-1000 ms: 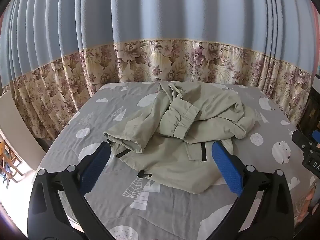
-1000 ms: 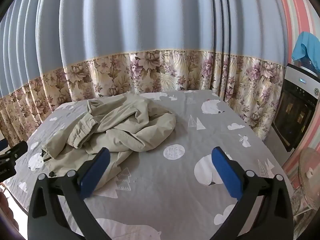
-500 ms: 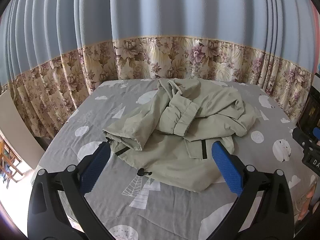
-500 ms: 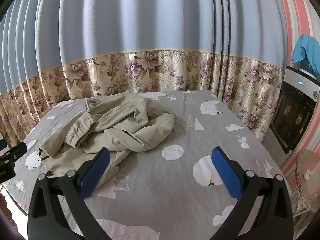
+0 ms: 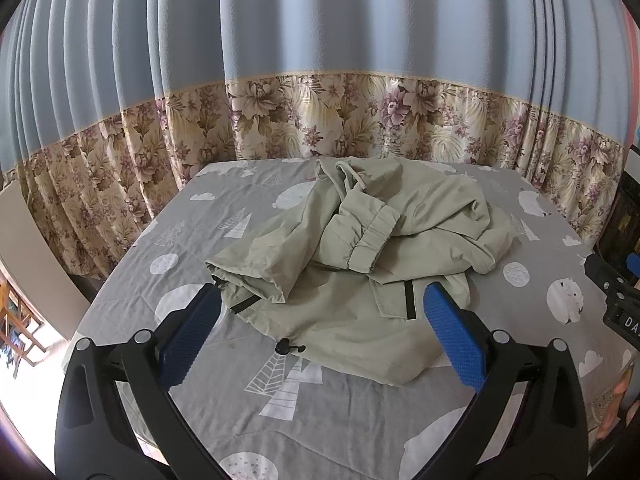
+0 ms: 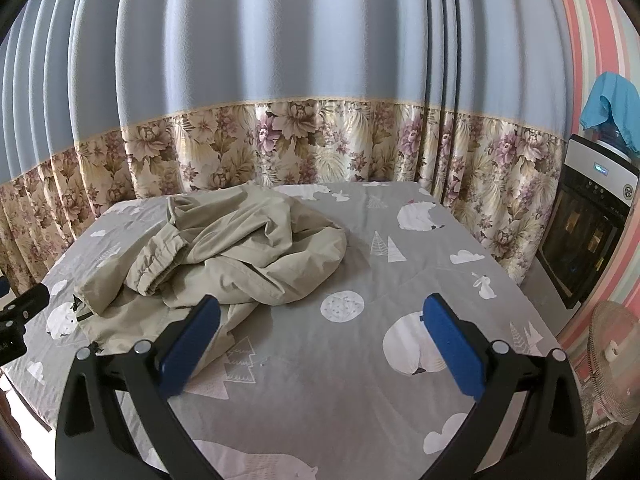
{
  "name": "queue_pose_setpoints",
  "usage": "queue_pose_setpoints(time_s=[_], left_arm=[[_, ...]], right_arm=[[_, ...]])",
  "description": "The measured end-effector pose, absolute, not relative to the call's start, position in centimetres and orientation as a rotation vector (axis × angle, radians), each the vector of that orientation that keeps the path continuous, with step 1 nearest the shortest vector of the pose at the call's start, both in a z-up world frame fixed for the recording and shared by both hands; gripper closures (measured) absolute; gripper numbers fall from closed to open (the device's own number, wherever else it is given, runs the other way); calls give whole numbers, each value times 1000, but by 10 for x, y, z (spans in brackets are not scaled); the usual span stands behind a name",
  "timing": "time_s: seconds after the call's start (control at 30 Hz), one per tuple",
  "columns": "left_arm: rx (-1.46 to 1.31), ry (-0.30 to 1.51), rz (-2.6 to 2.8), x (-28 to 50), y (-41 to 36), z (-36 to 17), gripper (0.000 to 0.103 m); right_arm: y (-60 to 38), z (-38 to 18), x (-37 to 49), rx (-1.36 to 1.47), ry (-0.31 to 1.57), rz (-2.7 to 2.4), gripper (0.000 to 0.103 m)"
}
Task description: Fold large clothes
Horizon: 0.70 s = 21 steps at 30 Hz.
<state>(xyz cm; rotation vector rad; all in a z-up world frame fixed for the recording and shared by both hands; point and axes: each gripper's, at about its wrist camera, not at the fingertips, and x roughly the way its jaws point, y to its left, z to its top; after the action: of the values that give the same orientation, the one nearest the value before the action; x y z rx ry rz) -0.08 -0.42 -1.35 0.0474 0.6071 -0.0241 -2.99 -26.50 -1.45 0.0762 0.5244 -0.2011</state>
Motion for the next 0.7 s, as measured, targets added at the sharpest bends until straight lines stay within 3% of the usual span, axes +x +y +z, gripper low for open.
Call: queue_pose_setpoints(time_s=[0.7], left_arm=[[50, 614, -23, 9, 3, -17, 3]], right_arm=[[-266, -17, -27, 61, 528, -209, 2]])
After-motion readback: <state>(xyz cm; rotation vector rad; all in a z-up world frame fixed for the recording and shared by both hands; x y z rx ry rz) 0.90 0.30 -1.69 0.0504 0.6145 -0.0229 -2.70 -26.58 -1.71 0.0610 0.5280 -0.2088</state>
